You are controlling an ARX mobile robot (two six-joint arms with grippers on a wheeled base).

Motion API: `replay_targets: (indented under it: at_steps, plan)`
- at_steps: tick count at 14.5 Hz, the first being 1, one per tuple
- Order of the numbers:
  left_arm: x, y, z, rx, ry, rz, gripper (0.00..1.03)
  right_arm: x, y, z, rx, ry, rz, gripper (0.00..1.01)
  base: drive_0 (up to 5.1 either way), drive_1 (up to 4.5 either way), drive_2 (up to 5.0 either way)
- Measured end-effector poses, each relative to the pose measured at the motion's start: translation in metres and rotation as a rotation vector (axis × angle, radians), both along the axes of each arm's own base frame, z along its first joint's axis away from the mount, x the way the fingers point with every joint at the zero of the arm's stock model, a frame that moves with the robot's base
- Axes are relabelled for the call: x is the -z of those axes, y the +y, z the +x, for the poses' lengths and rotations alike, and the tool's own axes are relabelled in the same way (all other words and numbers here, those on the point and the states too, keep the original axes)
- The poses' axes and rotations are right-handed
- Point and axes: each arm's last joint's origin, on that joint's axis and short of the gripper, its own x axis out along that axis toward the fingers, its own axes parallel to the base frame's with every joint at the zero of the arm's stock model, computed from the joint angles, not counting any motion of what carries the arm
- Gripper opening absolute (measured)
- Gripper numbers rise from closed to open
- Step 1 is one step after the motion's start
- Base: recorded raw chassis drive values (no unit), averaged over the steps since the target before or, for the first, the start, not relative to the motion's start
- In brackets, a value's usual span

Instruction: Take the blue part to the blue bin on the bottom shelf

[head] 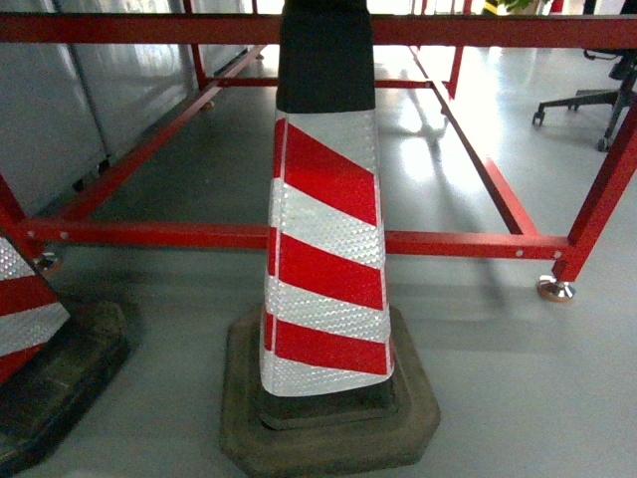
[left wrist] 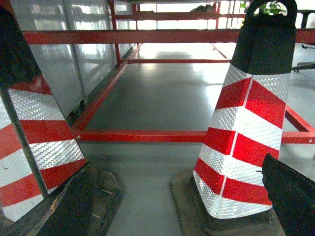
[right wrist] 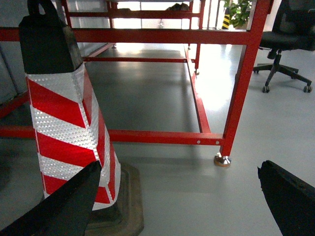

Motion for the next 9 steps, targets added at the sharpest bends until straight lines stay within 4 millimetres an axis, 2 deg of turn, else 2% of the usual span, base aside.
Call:
replay_targets:
  at_steps: [9]
  plan:
    - [0.0,0.0,0.0,0.0,0.0,0.0,0.98,0.0,0.0,0.0,0.0,0.0,0.0,0.98,0.0,0.0,0.0]
